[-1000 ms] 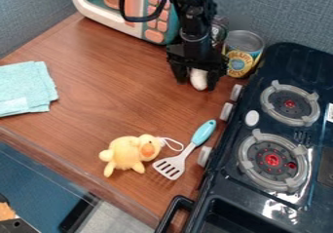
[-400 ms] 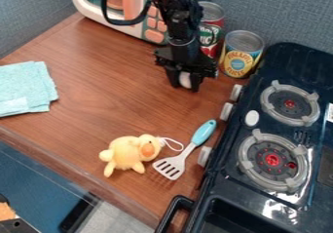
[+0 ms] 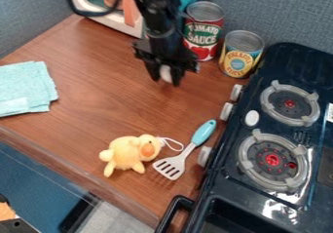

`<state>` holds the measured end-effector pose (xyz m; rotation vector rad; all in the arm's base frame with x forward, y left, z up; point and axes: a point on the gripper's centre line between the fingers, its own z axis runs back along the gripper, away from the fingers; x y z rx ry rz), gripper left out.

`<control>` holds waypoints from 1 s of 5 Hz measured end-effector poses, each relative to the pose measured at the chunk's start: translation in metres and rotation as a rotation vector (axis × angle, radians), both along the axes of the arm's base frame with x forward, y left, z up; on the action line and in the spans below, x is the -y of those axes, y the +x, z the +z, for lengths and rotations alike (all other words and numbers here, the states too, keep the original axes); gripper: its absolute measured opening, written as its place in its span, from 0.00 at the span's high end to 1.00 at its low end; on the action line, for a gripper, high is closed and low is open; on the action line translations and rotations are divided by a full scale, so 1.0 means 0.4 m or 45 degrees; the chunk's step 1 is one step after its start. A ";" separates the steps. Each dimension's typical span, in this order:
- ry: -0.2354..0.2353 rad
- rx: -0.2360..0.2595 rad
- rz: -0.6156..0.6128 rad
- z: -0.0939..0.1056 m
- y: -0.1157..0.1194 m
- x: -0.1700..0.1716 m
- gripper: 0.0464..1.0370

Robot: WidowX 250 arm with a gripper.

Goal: Move the egg to the bottom center of the table

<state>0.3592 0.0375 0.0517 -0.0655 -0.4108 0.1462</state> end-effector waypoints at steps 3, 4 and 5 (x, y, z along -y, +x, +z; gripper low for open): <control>-0.017 -0.030 0.089 -0.018 -0.335 -0.120 0.53; -0.011 -0.068 0.103 -0.053 -0.392 -0.132 0.53; 0.016 -0.083 0.091 -0.080 -0.389 -0.143 0.53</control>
